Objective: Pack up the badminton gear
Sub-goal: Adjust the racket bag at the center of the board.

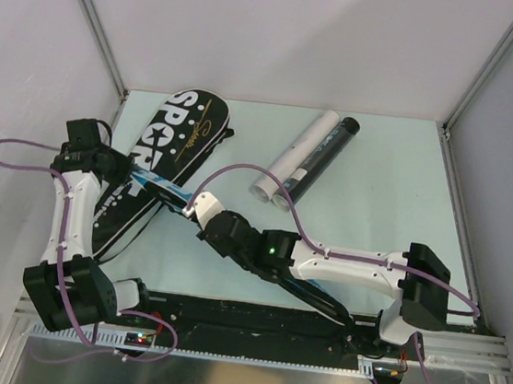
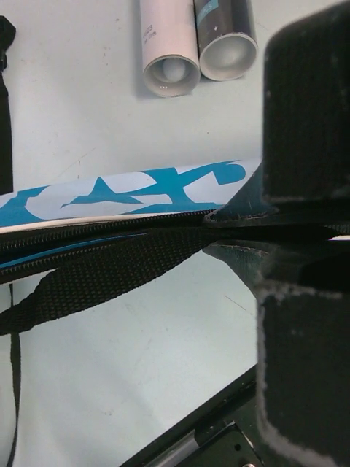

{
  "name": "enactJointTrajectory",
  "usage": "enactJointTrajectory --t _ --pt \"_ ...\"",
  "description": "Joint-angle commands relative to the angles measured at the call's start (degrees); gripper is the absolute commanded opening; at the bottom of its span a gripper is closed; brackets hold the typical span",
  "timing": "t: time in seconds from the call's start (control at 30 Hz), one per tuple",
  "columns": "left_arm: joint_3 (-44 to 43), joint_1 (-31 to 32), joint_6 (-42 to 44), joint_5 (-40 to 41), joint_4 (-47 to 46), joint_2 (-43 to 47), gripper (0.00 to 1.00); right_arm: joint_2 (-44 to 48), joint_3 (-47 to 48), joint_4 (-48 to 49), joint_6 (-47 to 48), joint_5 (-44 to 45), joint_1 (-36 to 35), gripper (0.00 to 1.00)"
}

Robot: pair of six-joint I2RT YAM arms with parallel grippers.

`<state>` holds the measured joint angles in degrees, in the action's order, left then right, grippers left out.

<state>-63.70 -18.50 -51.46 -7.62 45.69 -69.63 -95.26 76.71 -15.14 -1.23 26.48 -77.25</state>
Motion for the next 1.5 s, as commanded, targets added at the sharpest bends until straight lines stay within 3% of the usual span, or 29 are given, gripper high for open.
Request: enactJointTrajectory --t 0.0,0.1,0.23,0.37,0.43,0.53,0.6,0.8,0.93,1.1,1.47 --pt "0.1 -0.3 1.5 4.6 -3.2 1.4 0.00 3.2 1.1 9.7 0.4 1.3 1.9 0.07" --pt "0.2 -0.2 1.5 4.6 -3.2 1.5 0.00 3.1 1.2 10.6 0.3 0.2 1.9 0.17" --pt "0.0 -0.2 1.4 4.7 -3.2 1.4 0.00 3.4 1.2 11.6 0.7 -2.0 1.3 0.10" --pt "-0.4 0.3 0.9 4.5 -3.2 1.0 0.00 3.8 1.2 12.2 0.6 -2.2 1.1 0.28" --pt "-0.6 0.5 0.9 4.5 -3.2 0.9 0.00 3.8 1.3 12.3 0.6 -2.1 1.0 0.22" --pt "-0.9 0.9 0.7 4.7 -3.2 0.8 0.00 4.3 1.3 12.2 0.6 -2.9 0.9 0.05" --pt "-1.0 1.1 0.5 4.8 -3.2 0.7 0.00 4.5 1.3 12.2 0.8 -3.4 0.9 0.01" --pt "-0.6 2.5 0.5 5.4 -3.2 1.1 0.00 3.7 1.3 16.0 0.8 -0.8 3.5 0.00" --pt "0.3 3.2 0.7 6.3 -3.2 1.4 0.00 3.0 2.9 19.4 1.6 -8.0 6.9 0.00" --pt "0.8 3.6 0.8 6.7 -3.3 1.0 0.00 2.8 3.9 26.6 6.1 -8.7 5.9 0.00" --pt "2.8 4.8 1.6 7.0 -4.3 1.1 0.00 -0.3 4.1 41.1 -1.0 -14.5 10.7 0.00"
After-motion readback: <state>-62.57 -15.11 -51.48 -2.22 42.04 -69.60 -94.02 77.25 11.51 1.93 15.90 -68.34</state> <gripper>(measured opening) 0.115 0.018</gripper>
